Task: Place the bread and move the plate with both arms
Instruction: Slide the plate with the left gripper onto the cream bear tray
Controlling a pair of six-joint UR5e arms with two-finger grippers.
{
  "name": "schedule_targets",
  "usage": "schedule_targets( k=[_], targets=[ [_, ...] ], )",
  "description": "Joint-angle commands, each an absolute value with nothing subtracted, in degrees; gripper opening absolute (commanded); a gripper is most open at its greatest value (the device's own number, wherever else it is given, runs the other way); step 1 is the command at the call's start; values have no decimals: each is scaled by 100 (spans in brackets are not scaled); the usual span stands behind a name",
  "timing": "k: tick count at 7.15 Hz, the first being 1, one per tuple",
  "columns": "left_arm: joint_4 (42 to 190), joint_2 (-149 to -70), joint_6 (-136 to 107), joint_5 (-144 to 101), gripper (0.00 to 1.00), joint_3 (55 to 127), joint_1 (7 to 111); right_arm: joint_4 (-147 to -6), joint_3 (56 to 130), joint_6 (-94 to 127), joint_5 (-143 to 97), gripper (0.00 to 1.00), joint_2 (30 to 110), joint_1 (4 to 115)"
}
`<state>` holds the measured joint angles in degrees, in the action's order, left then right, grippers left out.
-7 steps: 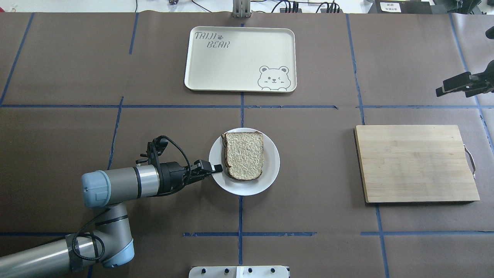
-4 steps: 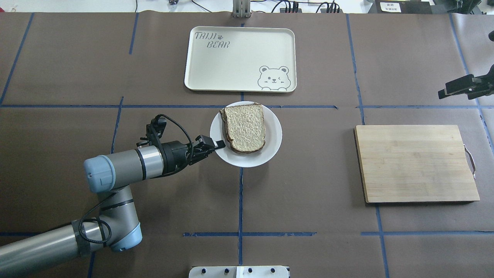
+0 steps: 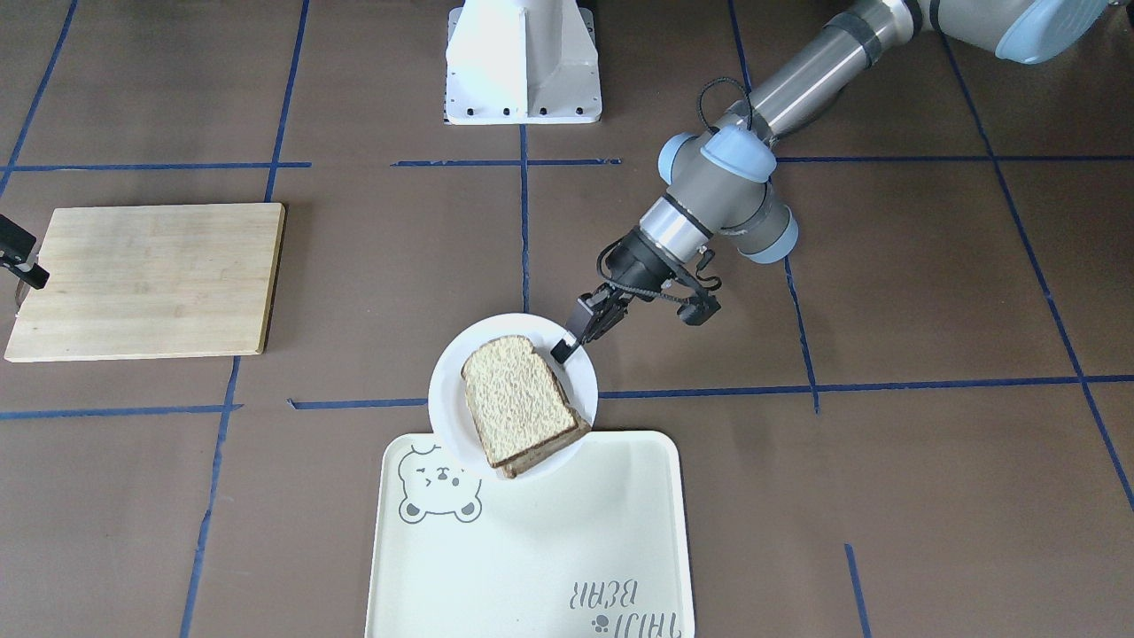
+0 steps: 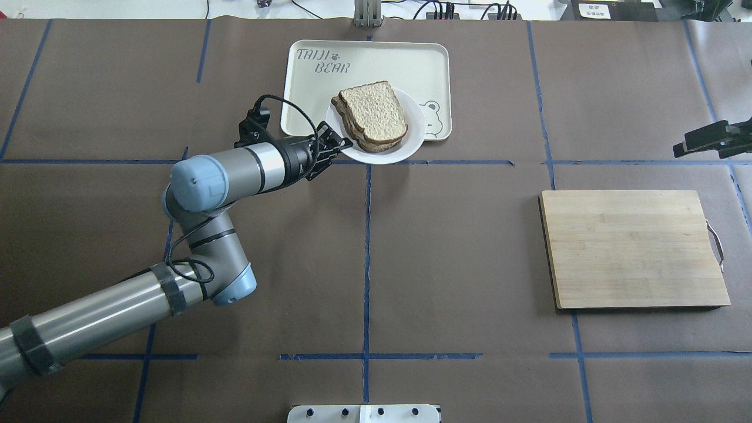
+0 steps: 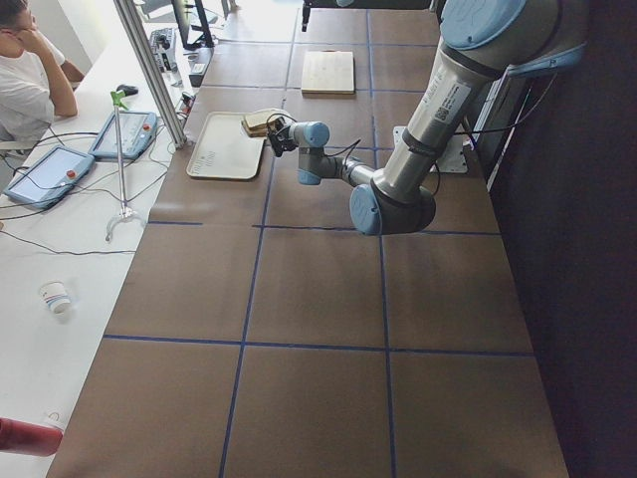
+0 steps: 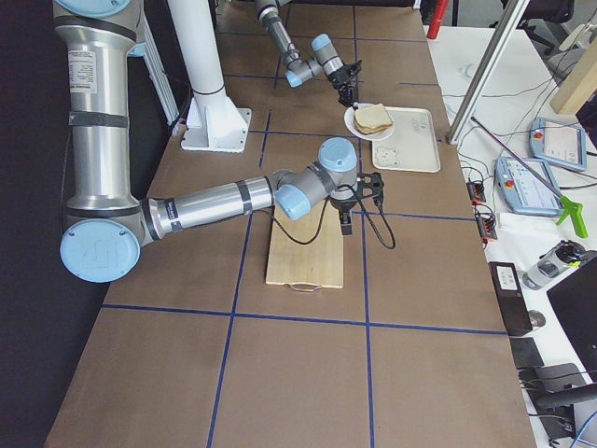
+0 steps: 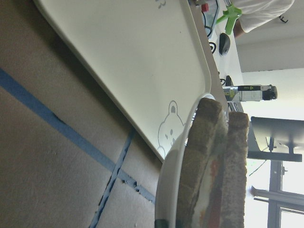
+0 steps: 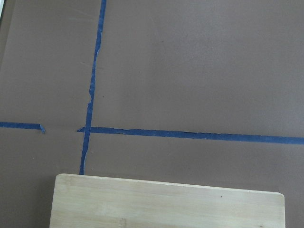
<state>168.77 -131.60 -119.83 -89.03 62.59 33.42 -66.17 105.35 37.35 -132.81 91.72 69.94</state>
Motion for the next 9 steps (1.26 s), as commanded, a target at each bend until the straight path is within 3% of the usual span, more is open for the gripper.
schedule_targets(
  k=[1, 4, 7, 9],
  targets=[
    [16805, -13990, -12846, -8903, 0, 5005, 3681, -6601, 10626, 3727, -13245, 100, 9307, 6996],
    [16805, -14510, -12955, -8851, 2, 4028, 3744, -6592, 10793, 3735, -13236, 100, 9465, 6996],
    [16796, -14546, -12946, -8842, 6, 3894, 3744, -6592, 10793, 3735, -13228, 100, 9466, 6996],
    [16796, -14546, -12885, -8850, 40, 3850, 3735, -6592, 10784, 3735, -13228, 100, 9466, 6987]
  ],
)
